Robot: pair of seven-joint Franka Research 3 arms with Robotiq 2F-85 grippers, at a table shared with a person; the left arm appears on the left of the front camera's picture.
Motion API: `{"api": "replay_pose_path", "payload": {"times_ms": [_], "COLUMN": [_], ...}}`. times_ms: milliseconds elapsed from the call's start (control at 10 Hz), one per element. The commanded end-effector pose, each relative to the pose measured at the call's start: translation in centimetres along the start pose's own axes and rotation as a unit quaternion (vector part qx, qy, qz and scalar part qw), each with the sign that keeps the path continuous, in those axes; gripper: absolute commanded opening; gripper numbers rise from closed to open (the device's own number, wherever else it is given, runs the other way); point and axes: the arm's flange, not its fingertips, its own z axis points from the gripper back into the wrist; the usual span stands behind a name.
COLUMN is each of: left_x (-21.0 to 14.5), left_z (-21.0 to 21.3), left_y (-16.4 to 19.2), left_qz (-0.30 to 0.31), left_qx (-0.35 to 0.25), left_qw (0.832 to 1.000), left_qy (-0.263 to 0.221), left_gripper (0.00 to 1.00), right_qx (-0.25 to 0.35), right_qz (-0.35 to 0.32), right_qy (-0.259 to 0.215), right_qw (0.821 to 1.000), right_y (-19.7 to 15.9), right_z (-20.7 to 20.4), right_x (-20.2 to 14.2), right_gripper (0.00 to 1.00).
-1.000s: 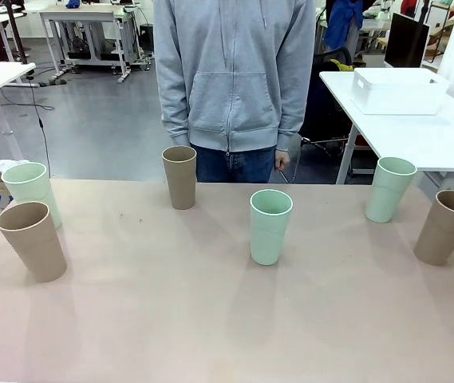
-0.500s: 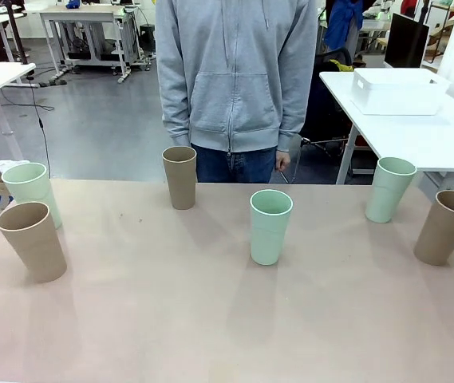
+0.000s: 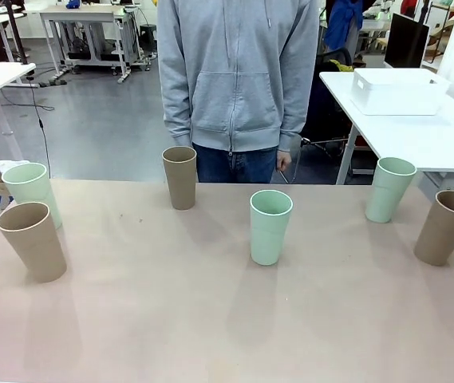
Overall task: Stack the cups and store them in the basket.
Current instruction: Pick up two Reusable plastic cups , one in each hand.
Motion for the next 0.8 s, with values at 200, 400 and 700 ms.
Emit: {"api": "replay_pose_path", "payload": {"times_ms": [200,400,700], "left_x": [0.7,0.3,-3.5], "left_z": [0.5,0.4,0.3], "left_y": [-0.8,-0.1,2.5], "left_qz": [-0.005,-0.003,0.016], "left_qx": [0.005,0.004,-0.009], "left_qw": [1.000,1.000,0.999], "left_qy": [-0.001,0.001,-0.029], "left_gripper": [1.00,1.00,1.00], "right_qx": [0.001,-0.001,0.016], "right_qz": [0.004,0.002,0.057], "right_qy": [0.002,-0.001,-0.043], "right_qw": [1.000,1.000,0.997], "right_y": [0.6,0.1,1.0], "right_z": [0.4,0.3,-0.7], "right_x": [0.7,0.1,-5.4], "right_gripper": [1.00,1.00,1.00]}}
